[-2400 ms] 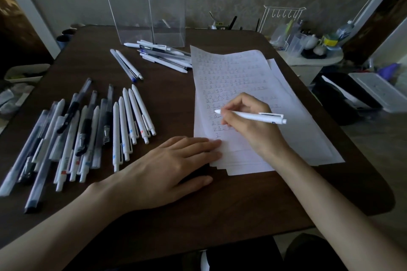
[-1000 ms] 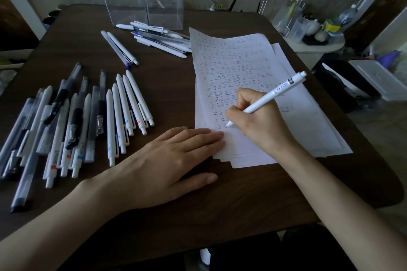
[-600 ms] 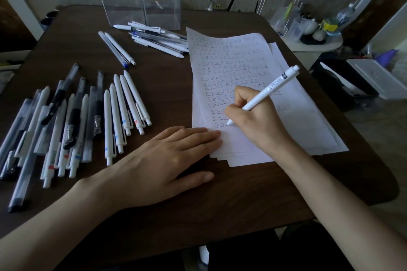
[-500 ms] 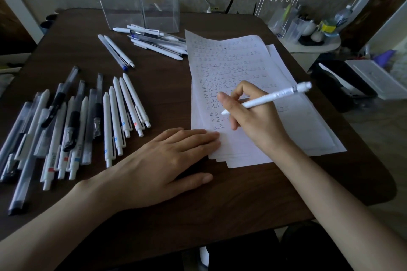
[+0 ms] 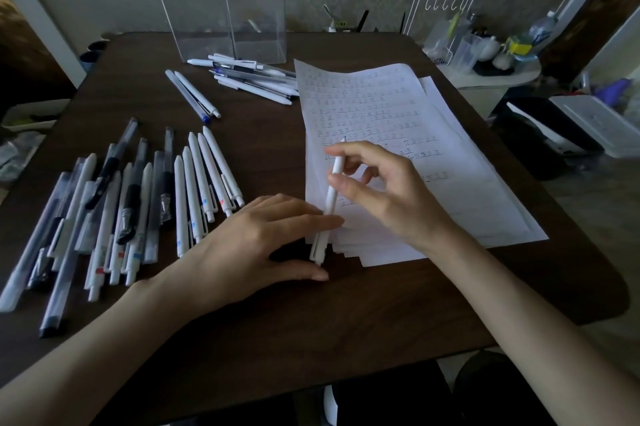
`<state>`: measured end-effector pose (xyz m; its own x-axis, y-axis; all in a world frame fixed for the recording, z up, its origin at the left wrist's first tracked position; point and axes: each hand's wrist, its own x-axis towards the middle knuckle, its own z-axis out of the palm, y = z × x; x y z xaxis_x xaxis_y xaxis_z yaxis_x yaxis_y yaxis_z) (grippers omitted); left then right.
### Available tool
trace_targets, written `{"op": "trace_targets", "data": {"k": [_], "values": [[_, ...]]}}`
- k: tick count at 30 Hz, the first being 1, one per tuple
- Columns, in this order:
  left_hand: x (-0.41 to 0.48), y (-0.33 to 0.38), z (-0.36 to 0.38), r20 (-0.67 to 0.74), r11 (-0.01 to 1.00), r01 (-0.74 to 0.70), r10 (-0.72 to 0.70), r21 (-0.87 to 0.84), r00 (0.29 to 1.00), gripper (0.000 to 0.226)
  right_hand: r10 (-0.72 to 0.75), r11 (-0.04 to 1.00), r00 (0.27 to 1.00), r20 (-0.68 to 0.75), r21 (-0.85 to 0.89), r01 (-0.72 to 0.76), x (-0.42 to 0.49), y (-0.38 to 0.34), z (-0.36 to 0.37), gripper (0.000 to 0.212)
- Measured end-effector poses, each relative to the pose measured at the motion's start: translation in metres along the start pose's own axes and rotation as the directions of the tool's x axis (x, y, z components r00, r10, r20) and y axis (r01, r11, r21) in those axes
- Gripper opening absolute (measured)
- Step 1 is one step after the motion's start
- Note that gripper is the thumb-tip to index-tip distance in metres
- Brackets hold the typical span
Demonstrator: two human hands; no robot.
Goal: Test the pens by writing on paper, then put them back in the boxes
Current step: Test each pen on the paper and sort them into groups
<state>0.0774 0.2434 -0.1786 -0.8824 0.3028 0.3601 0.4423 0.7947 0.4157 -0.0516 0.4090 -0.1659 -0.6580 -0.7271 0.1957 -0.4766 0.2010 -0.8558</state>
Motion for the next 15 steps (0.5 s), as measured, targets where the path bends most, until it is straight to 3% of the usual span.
{"op": "trace_targets", "data": {"k": [9, 15], "values": [[-0.001, 0.001, -0.003, -0.016, 0.997, 0.025, -0.023, 0.069, 1.000, 0.055, -0.048, 0.992, 0.998, 0.050, -0.114, 0.054, 0.006, 0.002, 0.005, 0.038], [-0.001, -0.010, -0.025, -0.205, 0.915, 0.272, -0.217, 0.299, 0.955, 0.062, -0.043, 0.984, 0.997, 0.066, -0.170, 0.054, 0.036, -0.007, 0.011, 0.040]]}}
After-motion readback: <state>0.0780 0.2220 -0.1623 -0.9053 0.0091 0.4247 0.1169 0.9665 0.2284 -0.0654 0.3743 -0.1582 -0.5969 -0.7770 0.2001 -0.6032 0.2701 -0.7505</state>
